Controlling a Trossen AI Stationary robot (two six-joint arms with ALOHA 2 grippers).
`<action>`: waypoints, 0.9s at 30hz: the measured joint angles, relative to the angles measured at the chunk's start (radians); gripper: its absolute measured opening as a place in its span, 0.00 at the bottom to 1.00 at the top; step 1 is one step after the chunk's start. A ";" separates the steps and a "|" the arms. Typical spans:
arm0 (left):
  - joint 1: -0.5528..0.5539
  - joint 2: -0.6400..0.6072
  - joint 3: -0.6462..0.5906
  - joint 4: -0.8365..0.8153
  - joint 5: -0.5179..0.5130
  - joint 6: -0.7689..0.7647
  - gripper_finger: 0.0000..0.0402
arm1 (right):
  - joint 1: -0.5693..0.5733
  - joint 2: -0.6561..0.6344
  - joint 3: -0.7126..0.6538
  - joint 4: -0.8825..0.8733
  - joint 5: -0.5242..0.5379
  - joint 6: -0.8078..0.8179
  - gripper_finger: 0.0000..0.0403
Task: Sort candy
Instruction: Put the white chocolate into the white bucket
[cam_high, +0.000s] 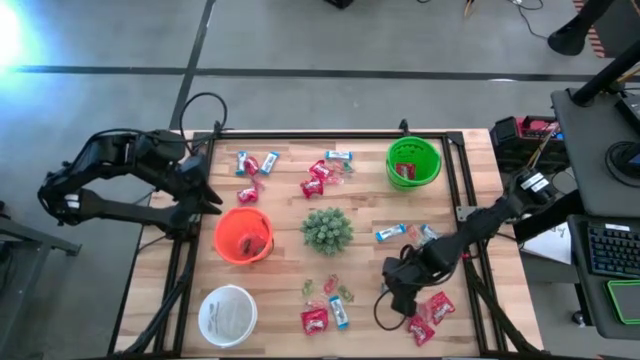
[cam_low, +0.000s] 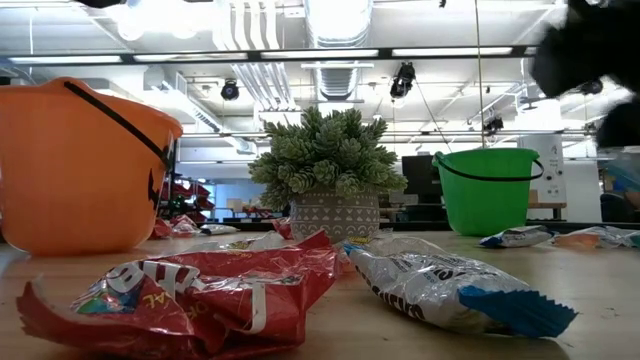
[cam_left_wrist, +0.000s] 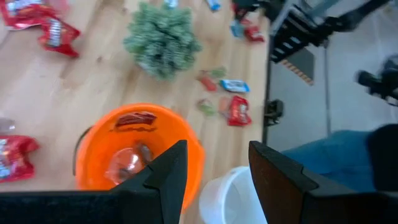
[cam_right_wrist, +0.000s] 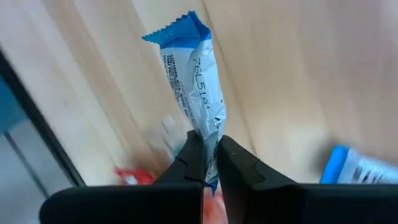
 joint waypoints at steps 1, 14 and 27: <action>0.000 0.005 0.000 0.000 -0.007 0.000 0.38 | -0.009 0.000 0.031 -0.011 0.021 -0.021 0.03; 0.000 0.093 0.000 0.129 0.053 0.000 0.39 | -0.179 0.011 0.429 -0.093 0.281 -0.286 0.03; 0.000 0.200 0.000 0.291 0.116 0.021 0.52 | -0.315 0.121 0.697 -0.063 0.324 -0.481 0.03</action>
